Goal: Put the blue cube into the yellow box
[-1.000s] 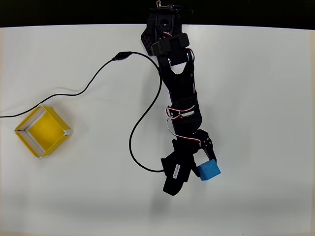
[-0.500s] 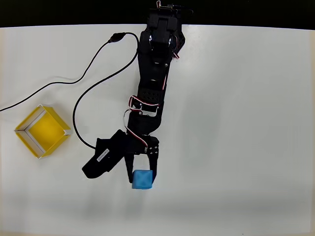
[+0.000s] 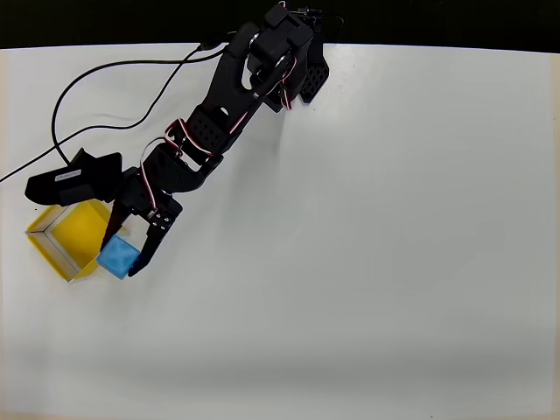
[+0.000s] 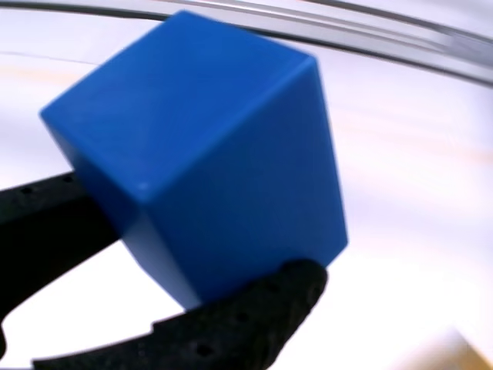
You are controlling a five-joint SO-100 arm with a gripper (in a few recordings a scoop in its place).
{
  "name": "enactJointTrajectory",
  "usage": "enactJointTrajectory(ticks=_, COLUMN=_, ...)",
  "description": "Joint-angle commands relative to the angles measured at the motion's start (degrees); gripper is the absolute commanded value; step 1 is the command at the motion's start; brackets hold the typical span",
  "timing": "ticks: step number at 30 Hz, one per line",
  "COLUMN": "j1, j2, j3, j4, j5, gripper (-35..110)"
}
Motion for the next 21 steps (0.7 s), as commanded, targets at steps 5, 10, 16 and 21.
enactJointTrajectory(ticks=5, j1=10.11, j2=2.9, j3=-9.4, j4=-0.97, j5=0.97, gripper=17)
enactJointTrajectory(ticks=10, j1=11.34, j2=-3.78, j3=-15.56, j4=-1.41, j5=1.67, gripper=17)
enactJointTrajectory(ticks=16, j1=11.34, j2=-12.57, j3=-23.99, j4=-1.14, j5=2.46, gripper=17)
enactJointTrajectory(ticks=21, j1=10.9, j2=-19.51, j3=-29.27, j4=-1.41, j5=2.64, gripper=17)
